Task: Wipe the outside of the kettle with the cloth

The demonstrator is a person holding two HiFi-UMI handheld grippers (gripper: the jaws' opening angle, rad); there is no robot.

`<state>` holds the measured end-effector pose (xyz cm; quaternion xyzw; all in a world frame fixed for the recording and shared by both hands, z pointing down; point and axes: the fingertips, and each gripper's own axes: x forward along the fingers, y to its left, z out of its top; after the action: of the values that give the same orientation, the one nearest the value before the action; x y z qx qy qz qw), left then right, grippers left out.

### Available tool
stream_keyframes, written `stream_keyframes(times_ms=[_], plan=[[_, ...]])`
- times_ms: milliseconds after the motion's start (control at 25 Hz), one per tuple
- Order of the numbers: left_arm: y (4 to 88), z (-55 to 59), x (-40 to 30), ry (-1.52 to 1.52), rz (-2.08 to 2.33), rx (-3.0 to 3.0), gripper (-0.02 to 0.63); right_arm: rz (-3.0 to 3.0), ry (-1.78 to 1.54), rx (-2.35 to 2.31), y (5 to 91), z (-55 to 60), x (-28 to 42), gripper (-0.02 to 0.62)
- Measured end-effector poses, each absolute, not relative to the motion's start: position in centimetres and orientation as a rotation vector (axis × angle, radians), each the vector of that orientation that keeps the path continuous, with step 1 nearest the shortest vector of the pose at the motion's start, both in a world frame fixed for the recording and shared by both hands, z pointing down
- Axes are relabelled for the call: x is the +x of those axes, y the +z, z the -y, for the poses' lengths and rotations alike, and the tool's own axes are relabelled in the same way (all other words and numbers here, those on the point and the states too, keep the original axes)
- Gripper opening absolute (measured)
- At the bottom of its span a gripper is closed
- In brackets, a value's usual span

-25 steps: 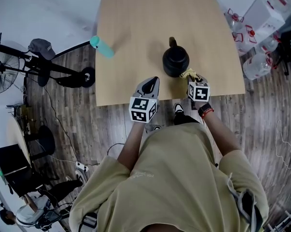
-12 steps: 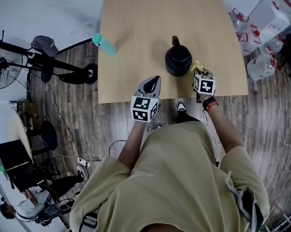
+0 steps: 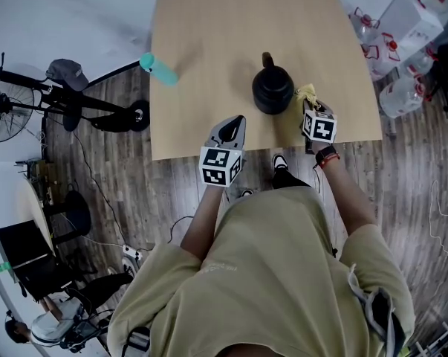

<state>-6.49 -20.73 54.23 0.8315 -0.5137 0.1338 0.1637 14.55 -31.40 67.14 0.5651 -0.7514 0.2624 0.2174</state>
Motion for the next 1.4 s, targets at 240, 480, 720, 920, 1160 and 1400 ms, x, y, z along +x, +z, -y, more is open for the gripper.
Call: stream_keyframes(times_ms=[240,480,720,920,1160,1400], plan=[[54.6,19.9,-5.7,0.376,1.416,2.4,0.025,2.109,0.763,1.572,66.1,26.9,14.4,0.106],[54.9,18.6,-5.8,0.371,1.397,2.409,0.025,2.164,0.862,1.454,66.9,21.2,10.1,0.106],[54.7,17.6,-7.3,0.371,1.424,2.391,0.025,2.216,0.922,1.331,68.1,19.2,3.4,0.106],[54.5,17.2,-9.4,0.367,1.473,2.37,0.025,2.243,0.916,1.322,68.4,20.7,-1.6,0.106],[54.2,17.1,-11.5,0.371,1.516,2.344,0.025,2.187,0.889,1.343,69.6,23.0,-4.8,0.106],[54.0,17.2,-12.4,0.376,1.523,2.34,0.025,2.111,0.957,1.474,70.6,25.0,-3.8,0.106]])
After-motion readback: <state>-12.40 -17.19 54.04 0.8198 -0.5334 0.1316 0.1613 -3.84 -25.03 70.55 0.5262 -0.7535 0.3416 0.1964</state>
